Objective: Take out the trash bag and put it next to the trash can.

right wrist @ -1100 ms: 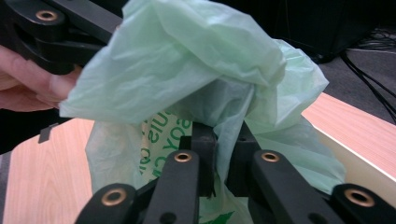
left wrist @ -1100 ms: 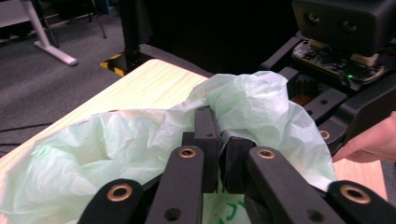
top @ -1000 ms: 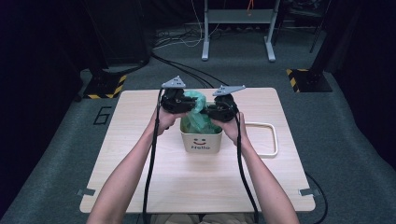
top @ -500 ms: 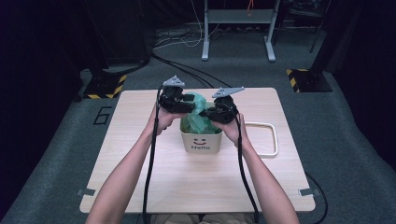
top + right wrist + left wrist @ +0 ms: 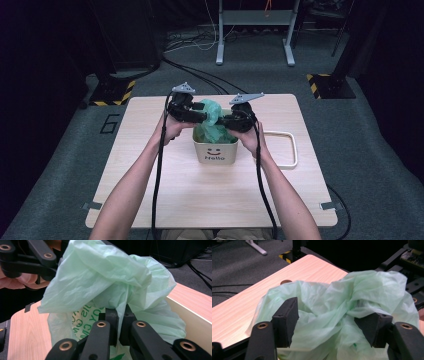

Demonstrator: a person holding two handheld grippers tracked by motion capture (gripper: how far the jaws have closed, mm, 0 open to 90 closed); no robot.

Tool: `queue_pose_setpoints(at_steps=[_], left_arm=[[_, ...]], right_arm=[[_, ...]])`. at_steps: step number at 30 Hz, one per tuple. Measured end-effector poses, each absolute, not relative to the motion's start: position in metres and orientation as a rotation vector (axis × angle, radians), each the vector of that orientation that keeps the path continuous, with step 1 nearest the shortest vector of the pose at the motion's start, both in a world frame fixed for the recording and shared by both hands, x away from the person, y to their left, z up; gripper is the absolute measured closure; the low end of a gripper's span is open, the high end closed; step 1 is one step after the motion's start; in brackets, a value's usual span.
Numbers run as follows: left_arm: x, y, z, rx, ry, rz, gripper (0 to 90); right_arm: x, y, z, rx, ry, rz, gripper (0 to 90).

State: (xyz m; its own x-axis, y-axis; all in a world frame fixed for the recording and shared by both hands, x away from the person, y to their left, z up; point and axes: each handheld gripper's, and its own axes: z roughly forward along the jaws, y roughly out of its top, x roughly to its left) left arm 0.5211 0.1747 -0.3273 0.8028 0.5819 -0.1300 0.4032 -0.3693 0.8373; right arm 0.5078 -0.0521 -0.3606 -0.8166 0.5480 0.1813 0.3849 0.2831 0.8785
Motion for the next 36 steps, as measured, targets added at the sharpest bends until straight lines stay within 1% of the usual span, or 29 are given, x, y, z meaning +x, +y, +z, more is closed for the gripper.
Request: queue_pose_setpoints(at_steps=[14,20,29,36], left_arm=[[0.516,0.195,-0.331,1.963,0.755,0.221,29.3],[0.510,0.203,-0.335,1.944,0.752,0.217,28.3],[0.513,0.210,-0.343,1.942,0.761,0.195,27.7],[0.505,0.219,-0.346,1.949,0.777,0.237,22.5]], right_arm=[[0.507,-0.058,-0.358,0.887,2.360,1.566,90.0],[0.506,-0.063,-0.356,0.881,2.347,1.578,90.0],[0.503,-0.068,-0.352,0.861,2.343,1.567,90.0],[0.504,-0.069,-0.345,0.877,2.314,1.573,90.0]])
